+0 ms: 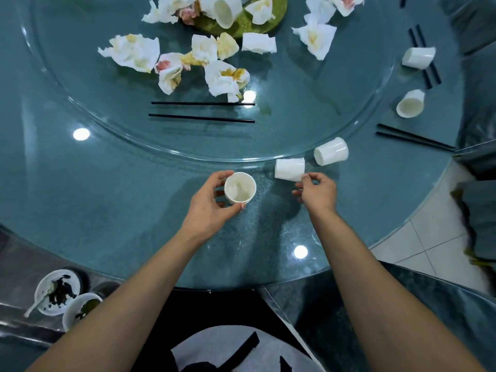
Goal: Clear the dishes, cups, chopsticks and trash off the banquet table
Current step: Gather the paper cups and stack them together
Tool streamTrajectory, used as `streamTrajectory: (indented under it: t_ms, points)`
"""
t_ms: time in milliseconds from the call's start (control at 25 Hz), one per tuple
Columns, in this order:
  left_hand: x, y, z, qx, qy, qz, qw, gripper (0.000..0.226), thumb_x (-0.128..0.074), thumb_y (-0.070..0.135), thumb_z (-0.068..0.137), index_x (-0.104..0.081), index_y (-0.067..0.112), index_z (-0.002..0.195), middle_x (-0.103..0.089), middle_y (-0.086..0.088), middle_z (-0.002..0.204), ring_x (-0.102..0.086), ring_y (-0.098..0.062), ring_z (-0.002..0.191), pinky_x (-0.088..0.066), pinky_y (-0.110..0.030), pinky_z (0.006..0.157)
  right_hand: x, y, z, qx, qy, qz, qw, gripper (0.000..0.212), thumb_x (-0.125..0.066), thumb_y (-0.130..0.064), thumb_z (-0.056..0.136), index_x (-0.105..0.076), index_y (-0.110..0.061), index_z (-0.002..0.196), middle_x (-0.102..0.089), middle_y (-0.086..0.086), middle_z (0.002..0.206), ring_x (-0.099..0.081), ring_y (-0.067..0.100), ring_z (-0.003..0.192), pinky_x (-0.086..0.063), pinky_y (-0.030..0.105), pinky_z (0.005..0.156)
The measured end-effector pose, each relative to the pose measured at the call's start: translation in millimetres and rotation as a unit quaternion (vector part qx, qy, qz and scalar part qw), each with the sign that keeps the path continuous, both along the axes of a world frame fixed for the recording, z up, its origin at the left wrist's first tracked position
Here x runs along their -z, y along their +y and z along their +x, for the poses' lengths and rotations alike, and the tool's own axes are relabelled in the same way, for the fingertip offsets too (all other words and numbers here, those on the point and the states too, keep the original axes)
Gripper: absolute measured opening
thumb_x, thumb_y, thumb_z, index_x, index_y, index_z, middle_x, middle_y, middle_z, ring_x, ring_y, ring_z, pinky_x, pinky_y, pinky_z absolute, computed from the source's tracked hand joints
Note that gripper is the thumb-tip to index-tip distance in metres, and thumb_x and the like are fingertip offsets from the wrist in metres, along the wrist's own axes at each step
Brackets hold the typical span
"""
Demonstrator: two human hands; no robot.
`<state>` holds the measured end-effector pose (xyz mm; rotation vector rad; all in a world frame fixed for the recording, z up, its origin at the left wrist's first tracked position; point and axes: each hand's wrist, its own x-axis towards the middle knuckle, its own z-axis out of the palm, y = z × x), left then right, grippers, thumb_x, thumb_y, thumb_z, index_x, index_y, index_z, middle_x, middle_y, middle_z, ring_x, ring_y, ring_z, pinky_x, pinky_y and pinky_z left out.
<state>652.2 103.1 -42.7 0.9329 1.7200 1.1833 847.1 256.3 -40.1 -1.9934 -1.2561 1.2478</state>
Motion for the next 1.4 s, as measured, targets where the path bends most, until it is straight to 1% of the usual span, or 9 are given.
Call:
streamTrajectory:
  t_ms: [120,240,320,480,680,800,920,1160,1400]
  points:
    - [0,3,3,0.005,0.004,0.0,1.0,0.066,-0.088,0.022,0.07,-0.057,0.042,0.124,-0.063,0.029,0.115,-0.065,-0.006,0.107,-0.057,-0.032,0.091,0,0,1,-0.005,0.002,0.016,1.0,0.02,-0.063,-0.018,0.098,-0.063,-0.023,0.079,-0.075,0.014,0.092,-0.071,0.017,0.059,-0.056,0.033,0.061]
    - [-2,4,5,0.01,0.009,0.003,1.0,0.065,-0.087,0.023,0.071,-0.056,0.042,0.124,-0.063,0.029,0.116,-0.065,-0.005,0.108,-0.057,-0.03,0.091,-1,-4,6,-0.014,-0.011,0.039,0.999,0.021,-0.068,-0.022,0.093,-0.068,-0.025,0.073,-0.075,0.004,0.078,-0.075,0.024,0.076,-0.061,0.044,0.079]
    - [-2,5,7,0.011,0.009,0.003,1.0,0.065,-0.088,0.021,0.072,-0.057,0.042,0.124,-0.064,0.028,0.116,-0.065,-0.006,0.109,-0.056,-0.03,0.092,-2,-5,9,-0.016,-0.018,0.051,0.998,0.02,-0.073,-0.021,0.088,-0.069,-0.027,0.069,-0.075,-0.001,0.075,-0.074,0.022,0.078,-0.061,0.043,0.083]
    - [-3,6,10,0.015,0.011,0.001,1.0,0.064,-0.088,0.023,0.072,-0.056,0.042,0.124,-0.064,0.027,0.116,-0.065,-0.006,0.108,-0.056,-0.028,0.092,-6,-6,10,-0.027,-0.027,0.047,0.998,0.022,-0.078,-0.007,0.08,-0.069,-0.026,0.073,-0.073,-0.005,0.076,-0.071,0.015,0.076,-0.061,0.041,0.086]
    - [-6,7,13,0.019,0.009,-0.002,1.0,0.063,-0.087,0.028,0.071,-0.056,0.045,0.123,-0.063,0.03,0.115,-0.064,-0.005,0.108,-0.056,-0.029,0.091,-22,-8,11,-0.003,0.029,0.077,0.997,0.021,-0.076,-0.003,0.079,-0.069,-0.023,0.082,-0.074,0.0,0.083,-0.071,0.016,0.078,-0.062,0.043,0.084]
    - [-7,8,17,0.023,0.01,-0.003,1.0,0.064,-0.087,0.023,0.073,-0.056,0.044,0.124,-0.062,0.032,0.114,-0.064,-0.003,0.106,-0.057,-0.028,0.09,-42,-7,4,-0.006,0.101,0.123,0.987,0.021,-0.074,-0.002,0.08,-0.074,-0.022,0.085,-0.077,-0.003,0.083,-0.071,0.01,0.078,-0.061,0.031,0.079]
    - [-8,11,20,0.028,0.009,-0.001,1.0,0.065,-0.088,0.021,0.074,-0.056,0.042,0.125,-0.062,0.034,0.114,-0.064,-0.001,0.105,-0.056,-0.024,0.088,-59,-8,-5,-0.053,0.158,0.154,0.974,0.02,-0.071,0.002,0.083,-0.077,-0.018,0.087,-0.077,-0.002,0.084,-0.07,0.007,0.076,-0.058,0.022,0.074]
    - [-11,13,22,0.035,0.006,0.002,0.999,0.065,-0.089,0.03,0.072,-0.055,0.044,0.126,-0.064,0.027,0.119,-0.063,0.002,0.108,-0.051,-0.013,0.083,-61,-21,-19,-0.171,0.162,0.142,0.961,0.024,-0.073,0.003,0.084,-0.076,-0.021,0.084,-0.076,-0.002,0.08,-0.067,0.006,0.073,-0.053,0.017,0.071]
    - [-12,9,20,0.033,-0.004,0.006,0.999,0.077,-0.091,0.032,0.069,-0.051,0.044,0.134,-0.062,0.023,0.127,-0.061,-0.001,0.115,-0.055,-0.024,0.089,-51,-26,-23,-0.231,0.102,0.12,0.96,0.019,-0.076,-0.008,0.081,-0.076,-0.027,0.082,-0.076,-0.004,0.079,-0.07,0.009,0.074,-0.057,0.023,0.072]
